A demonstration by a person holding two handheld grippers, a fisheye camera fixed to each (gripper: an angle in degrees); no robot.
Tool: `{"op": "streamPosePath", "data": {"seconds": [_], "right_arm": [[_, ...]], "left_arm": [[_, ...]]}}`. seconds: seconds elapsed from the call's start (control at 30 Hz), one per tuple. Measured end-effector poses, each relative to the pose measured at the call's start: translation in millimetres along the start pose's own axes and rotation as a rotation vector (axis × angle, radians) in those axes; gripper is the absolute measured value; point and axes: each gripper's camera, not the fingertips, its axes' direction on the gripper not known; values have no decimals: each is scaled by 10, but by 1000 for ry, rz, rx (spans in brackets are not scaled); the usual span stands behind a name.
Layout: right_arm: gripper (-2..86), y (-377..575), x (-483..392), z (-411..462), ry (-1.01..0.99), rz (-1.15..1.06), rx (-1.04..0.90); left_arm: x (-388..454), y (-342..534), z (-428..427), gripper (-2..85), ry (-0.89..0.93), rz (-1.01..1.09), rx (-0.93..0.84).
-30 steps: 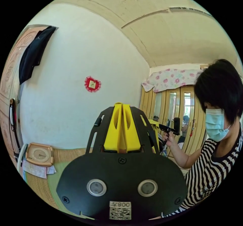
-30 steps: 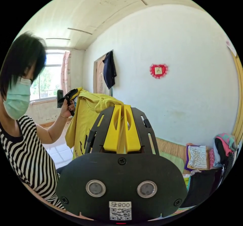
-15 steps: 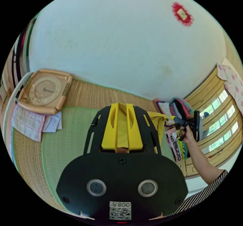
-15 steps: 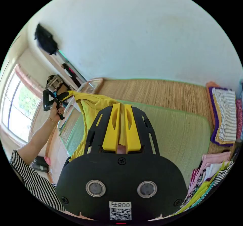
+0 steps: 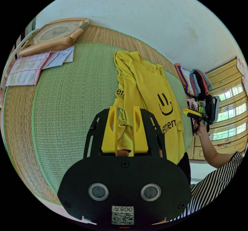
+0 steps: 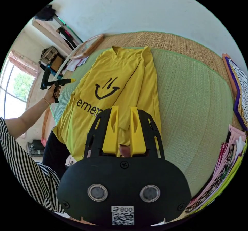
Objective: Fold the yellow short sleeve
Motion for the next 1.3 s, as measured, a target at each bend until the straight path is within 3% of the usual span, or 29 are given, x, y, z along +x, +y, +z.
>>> {"op": "streamPosePath", "data": {"seconds": [0.13, 0.43, 0.7, 0.9, 1.1, 1.3], "right_arm": [[75, -283, -137, 84, -28, 47, 1], [71, -945, -549, 313, 106, 80, -54], [16, -1426, -900, 383, 123, 98, -99], [4, -1811, -1125, -207, 271, 19, -61], [1, -2387, -718, -1103, 511, 81, -10], [0, -2642, -22, -1176, 488, 328, -86]], "left_arm": [[341, -369, 262, 91, 16, -25, -36], [971, -969, 509, 70, -156, -60, -37], [1418, -1290, 434, 15, -158, -57, -39], [1711, -1601, -325, 8, -217, 14, 60], [1542, -2237, -1485, 9, -451, -49, 165], [1183, -2405, -1772, 19, -360, -243, 228]]}}
